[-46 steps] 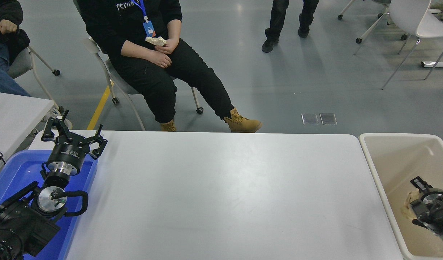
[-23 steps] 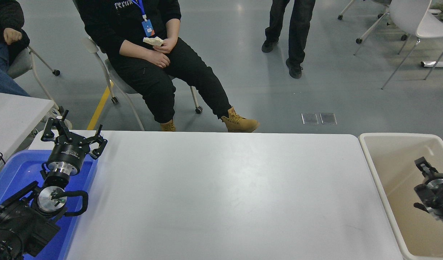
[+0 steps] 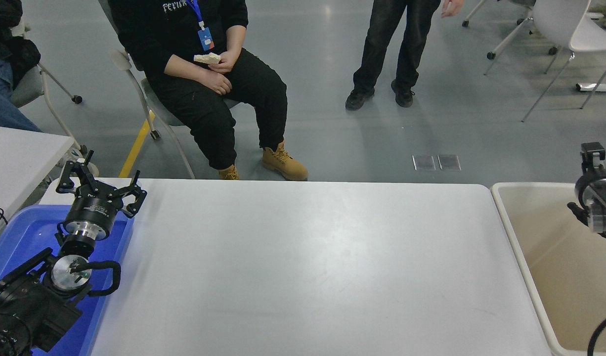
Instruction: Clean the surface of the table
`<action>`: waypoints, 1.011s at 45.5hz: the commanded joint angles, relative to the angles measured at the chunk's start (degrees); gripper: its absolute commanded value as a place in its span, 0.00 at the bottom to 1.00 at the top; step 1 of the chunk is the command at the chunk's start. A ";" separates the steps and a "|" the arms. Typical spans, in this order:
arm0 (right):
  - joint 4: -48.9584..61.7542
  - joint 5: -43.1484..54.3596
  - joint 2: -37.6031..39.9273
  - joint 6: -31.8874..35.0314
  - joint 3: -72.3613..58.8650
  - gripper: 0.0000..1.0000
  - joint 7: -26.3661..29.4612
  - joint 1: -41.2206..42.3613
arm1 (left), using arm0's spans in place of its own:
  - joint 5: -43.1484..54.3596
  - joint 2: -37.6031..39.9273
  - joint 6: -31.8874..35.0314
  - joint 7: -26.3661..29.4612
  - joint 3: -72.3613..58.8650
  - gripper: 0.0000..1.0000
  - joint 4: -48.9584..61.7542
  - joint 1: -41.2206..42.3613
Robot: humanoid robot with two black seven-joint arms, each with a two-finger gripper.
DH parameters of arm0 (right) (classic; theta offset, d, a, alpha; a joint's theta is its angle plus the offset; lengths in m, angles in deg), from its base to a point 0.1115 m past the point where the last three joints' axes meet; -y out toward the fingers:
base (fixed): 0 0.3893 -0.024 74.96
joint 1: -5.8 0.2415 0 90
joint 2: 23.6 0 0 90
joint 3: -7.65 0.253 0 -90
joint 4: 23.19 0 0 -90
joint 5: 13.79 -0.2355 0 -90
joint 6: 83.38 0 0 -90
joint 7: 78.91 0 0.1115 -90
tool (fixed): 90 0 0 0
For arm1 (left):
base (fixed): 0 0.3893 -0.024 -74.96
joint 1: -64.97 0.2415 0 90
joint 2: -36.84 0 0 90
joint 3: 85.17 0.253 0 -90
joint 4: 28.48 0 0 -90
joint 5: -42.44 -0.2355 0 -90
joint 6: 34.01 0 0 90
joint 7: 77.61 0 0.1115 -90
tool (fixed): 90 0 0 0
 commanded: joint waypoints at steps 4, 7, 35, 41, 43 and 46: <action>-12.09 -0.53 3.44 0.22 11.57 0.98 -2.00 2.69 | 0.00 0.00 0.00 -0.05 0.00 1.00 0.07 0.00; -14.46 -0.53 3.27 0.40 16.05 0.98 -4.20 2.60 | 0.00 0.00 0.00 -0.05 0.00 1.00 -0.01 0.00; -23.00 -0.62 -2.80 9.62 33.11 0.98 -18.70 -8.38 | 0.00 0.00 0.00 -0.05 0.00 1.00 -0.01 0.00; -22.91 -1.14 -4.29 12.17 33.20 0.98 -20.90 -11.28 | 0.00 0.00 0.00 -0.05 0.00 1.00 0.07 0.00; -22.82 -2.81 -4.73 13.05 33.38 0.98 -20.90 -12.25 | 0.00 0.00 0.00 -0.05 0.00 1.00 -0.01 0.00; -22.82 -7.46 -5.00 14.02 33.90 0.98 -20.90 -14.01 | 0.00 0.00 0.00 -0.05 0.00 1.00 -0.01 0.00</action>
